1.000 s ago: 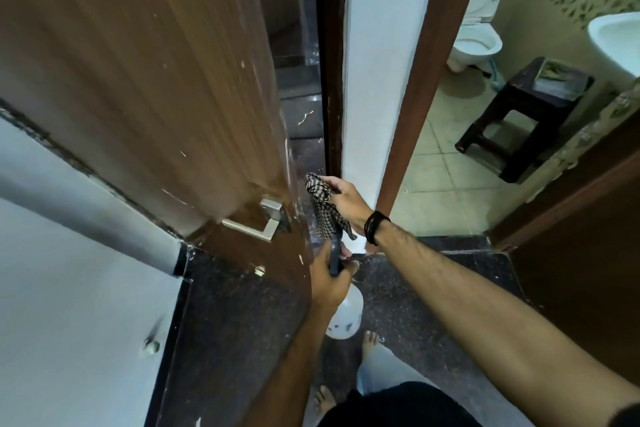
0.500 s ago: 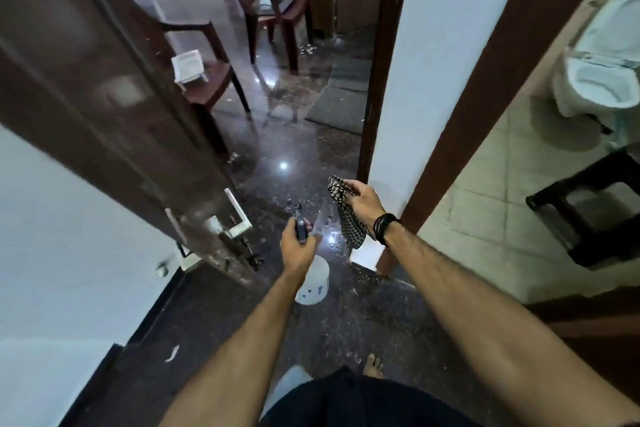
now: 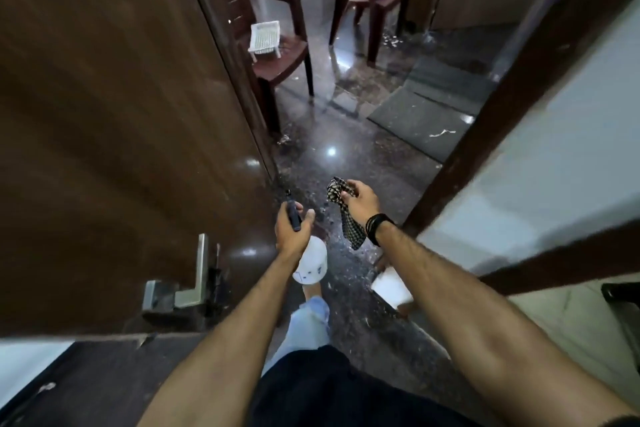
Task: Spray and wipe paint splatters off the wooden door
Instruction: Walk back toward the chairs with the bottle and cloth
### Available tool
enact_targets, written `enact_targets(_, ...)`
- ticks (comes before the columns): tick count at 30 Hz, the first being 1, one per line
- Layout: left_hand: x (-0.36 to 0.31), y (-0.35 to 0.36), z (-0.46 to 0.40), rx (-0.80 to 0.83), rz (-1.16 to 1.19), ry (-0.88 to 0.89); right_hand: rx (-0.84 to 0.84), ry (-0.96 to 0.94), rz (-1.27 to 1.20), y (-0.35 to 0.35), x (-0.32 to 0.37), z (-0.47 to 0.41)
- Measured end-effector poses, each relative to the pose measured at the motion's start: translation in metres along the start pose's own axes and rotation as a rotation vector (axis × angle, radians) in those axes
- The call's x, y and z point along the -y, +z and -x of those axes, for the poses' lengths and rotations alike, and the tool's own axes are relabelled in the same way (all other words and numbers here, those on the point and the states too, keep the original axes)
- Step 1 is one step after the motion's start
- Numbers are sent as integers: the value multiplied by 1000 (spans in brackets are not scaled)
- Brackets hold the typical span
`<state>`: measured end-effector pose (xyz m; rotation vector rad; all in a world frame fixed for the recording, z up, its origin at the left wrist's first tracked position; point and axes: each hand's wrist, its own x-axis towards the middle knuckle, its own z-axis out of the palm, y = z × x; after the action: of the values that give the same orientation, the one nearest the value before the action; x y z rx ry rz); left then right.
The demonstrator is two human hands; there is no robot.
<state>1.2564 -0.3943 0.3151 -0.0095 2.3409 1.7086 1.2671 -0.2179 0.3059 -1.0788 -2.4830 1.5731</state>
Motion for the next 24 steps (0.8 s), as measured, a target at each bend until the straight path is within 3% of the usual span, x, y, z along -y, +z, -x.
enact_targets(9,-27,4,-174,-40,163,-60,45,-15,156,28,93,-159)
enact_targets(24,-53,45,-437,-192,101,-79,102,-86,159,51,209,-401)
